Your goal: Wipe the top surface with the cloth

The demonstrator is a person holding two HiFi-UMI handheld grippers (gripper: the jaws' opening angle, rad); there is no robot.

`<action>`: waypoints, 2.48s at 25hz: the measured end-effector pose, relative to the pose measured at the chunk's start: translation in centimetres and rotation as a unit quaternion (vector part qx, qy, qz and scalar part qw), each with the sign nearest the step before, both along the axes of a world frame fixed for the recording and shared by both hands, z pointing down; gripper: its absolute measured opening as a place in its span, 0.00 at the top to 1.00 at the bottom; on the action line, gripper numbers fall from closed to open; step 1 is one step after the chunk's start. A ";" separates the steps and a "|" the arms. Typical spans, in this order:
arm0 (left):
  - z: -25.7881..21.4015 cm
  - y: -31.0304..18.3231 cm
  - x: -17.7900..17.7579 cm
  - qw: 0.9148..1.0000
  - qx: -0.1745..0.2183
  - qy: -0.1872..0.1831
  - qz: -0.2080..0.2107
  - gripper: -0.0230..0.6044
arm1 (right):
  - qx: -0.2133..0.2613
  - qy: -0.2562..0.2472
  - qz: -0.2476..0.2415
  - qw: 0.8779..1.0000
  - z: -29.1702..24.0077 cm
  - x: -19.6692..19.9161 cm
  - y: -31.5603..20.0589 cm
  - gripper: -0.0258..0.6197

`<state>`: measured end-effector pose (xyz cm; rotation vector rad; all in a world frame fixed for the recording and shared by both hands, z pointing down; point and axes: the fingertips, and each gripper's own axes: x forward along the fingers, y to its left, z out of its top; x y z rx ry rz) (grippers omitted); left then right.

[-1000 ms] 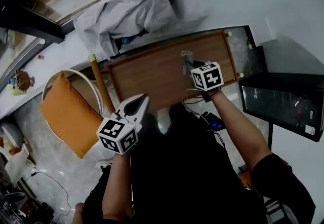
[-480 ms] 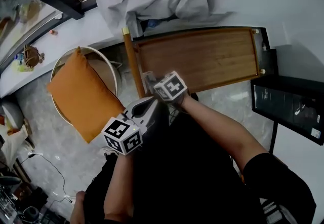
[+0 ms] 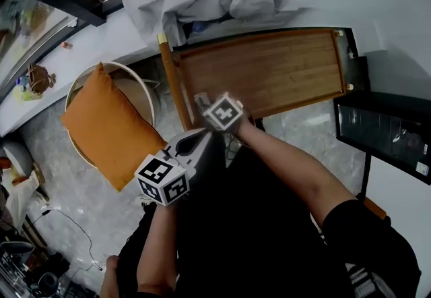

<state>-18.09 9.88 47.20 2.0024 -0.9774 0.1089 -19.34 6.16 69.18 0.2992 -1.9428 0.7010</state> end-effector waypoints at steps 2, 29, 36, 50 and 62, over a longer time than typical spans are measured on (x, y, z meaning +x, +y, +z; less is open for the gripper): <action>-0.1 -0.6 0.9 1.000 0.002 -0.004 0.006 0.94 | 0.012 0.016 -0.001 1.000 0.1 1.9 -0.9 0.90; 0.8 -11.1 21.9 0.997 0.001 -0.001 0.073 0.94 | 0.075 0.077 0.137 0.985 -1.4 37.1 -17.2 0.90; 1.2 -11.8 25.3 0.998 -0.001 -0.001 0.071 0.94 | 0.098 0.105 0.156 0.977 -1.9 43.3 -20.1 0.90; 0.0 -10.5 24.3 0.999 0.000 -0.003 0.043 0.94 | 0.150 0.215 0.184 0.947 -2.8 49.6 -22.7 0.90; -1.6 -4.0 14.1 1.000 0.005 -0.007 0.023 0.94 | 0.155 0.009 0.113 0.981 -9.1 26.0 -14.9 0.90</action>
